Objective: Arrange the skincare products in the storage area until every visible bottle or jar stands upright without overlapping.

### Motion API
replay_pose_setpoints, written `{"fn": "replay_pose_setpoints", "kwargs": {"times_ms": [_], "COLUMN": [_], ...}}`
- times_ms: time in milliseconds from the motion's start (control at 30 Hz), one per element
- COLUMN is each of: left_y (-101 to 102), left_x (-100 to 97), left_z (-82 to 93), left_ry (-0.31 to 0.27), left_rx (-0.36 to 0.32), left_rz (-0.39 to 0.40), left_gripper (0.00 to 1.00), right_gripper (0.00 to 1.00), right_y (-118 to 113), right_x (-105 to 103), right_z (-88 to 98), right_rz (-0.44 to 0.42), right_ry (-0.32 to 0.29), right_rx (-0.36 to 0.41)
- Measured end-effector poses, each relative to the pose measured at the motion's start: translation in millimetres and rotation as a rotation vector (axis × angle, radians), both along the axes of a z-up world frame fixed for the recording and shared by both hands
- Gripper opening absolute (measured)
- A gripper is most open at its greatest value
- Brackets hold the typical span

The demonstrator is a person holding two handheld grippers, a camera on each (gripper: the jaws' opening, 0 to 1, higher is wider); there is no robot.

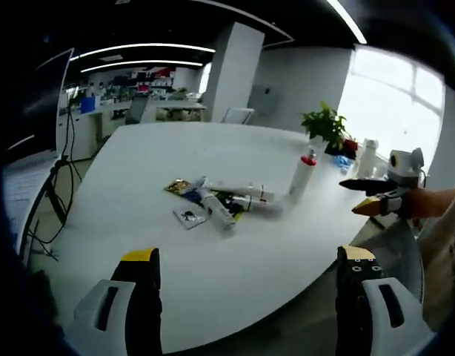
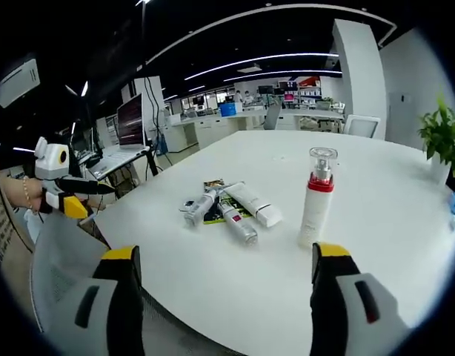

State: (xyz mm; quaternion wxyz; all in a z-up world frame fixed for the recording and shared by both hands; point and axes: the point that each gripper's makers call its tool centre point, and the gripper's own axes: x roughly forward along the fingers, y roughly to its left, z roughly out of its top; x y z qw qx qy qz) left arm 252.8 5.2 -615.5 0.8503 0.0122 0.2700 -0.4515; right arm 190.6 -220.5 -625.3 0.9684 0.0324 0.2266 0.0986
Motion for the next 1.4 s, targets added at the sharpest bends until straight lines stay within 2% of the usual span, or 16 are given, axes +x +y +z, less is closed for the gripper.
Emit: {"fn": "replay_pose_setpoints", "kwargs": {"times_ms": [267,667,767,1067,1400], "left_y": [0,4,7,7,8], "left_x": [-1.2,-0.3,-0.1,1.2,2.4], "left_z": [-0.1,-3.7,-7.8,-9.3,-10.4], "left_ry": [0.005,0.031,0.058,0.057,0.084], "left_rx": [-0.007,-0.012,0.0,0.014,-0.004], "left_rz": [-0.004,0.005,0.014,0.013,0.025], "left_gripper": [0.95,0.97,0.97,0.97,0.97], "right_gripper": [0.95,0.96,0.95,0.86,0.78], "right_y": [0,4,4,12,15], "right_x": [0,2,8,27,66], "right_z": [-5.0,-12.4,-18.2,-28.3,-40.5], "right_rz": [0.011,0.035,0.053,0.149,0.251], "right_ry": [0.015,0.053,0.071,0.137,0.193], "right_rx": [-0.006,-0.023,-0.029,-0.096,-0.165]}}
